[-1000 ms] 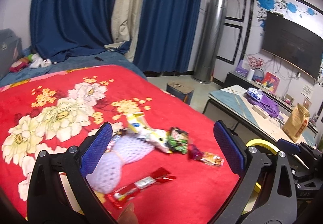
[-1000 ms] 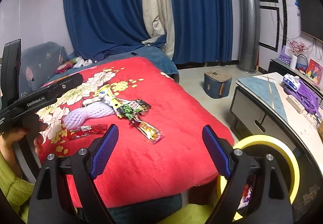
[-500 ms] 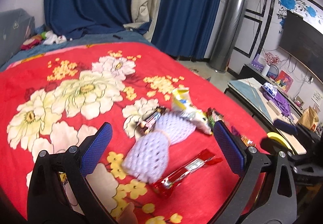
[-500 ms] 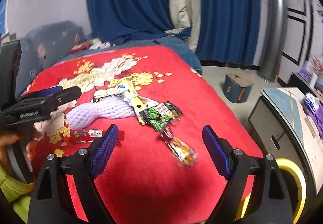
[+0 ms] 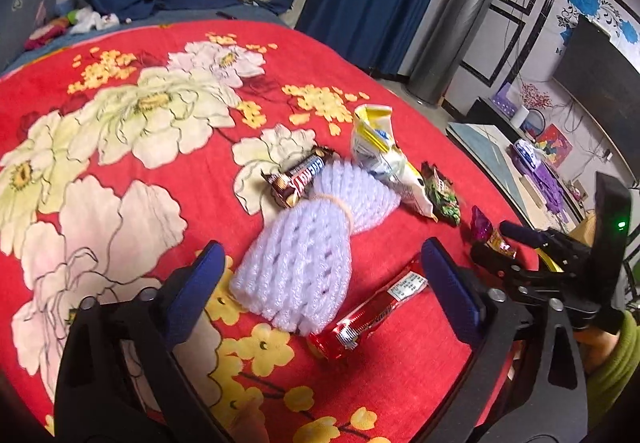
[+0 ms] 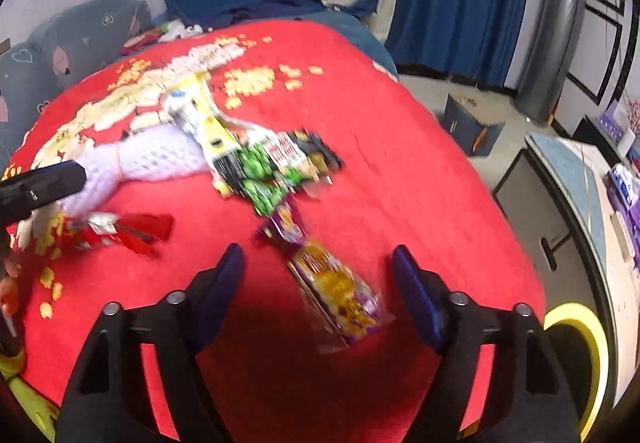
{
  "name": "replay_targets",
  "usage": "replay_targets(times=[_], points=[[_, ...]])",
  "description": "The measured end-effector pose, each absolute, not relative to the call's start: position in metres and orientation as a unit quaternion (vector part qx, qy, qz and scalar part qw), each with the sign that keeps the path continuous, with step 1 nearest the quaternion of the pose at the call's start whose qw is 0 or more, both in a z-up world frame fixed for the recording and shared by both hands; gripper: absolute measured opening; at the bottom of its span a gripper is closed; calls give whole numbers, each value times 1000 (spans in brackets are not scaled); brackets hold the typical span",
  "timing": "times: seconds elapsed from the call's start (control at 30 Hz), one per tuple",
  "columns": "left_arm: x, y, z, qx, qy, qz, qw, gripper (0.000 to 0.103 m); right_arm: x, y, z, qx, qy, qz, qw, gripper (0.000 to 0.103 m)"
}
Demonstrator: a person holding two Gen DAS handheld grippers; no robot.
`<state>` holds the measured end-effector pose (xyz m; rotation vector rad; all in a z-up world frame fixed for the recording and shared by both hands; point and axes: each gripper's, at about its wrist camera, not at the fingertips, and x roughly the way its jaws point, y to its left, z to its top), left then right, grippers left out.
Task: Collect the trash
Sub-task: 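Grasp the yellow snack packet with the right tool while the left tool grasps the white mesh sleeve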
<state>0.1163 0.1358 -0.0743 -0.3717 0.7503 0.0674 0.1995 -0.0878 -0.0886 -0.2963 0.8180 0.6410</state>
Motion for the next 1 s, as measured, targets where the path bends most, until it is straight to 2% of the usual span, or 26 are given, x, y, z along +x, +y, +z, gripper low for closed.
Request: replay_targets(times=[0.23,0.33,0.47,0.53,0.67,1.0], points=[[119,136,-80,-189,380,26,905,71,194,-107,-96,-102,398,311,857,35],[118,135,-81,-188,383,29,904,59,189,-113,-94,-95,396,315,857,32],[116,134,-79,-185,383,32,905,34,181,-120,-91,-82,395,319,858,31],[114,133,-76,-184,380,31,906,28,177,-122,-88,-77,394,322,857,31],[111,132,-67,-177,374,25,910,25,168,-125,-81,-70,387,331,858,31],[89,123,-36,-152,345,22,926,23,157,-133,-62,-51,371,345,861,31]])
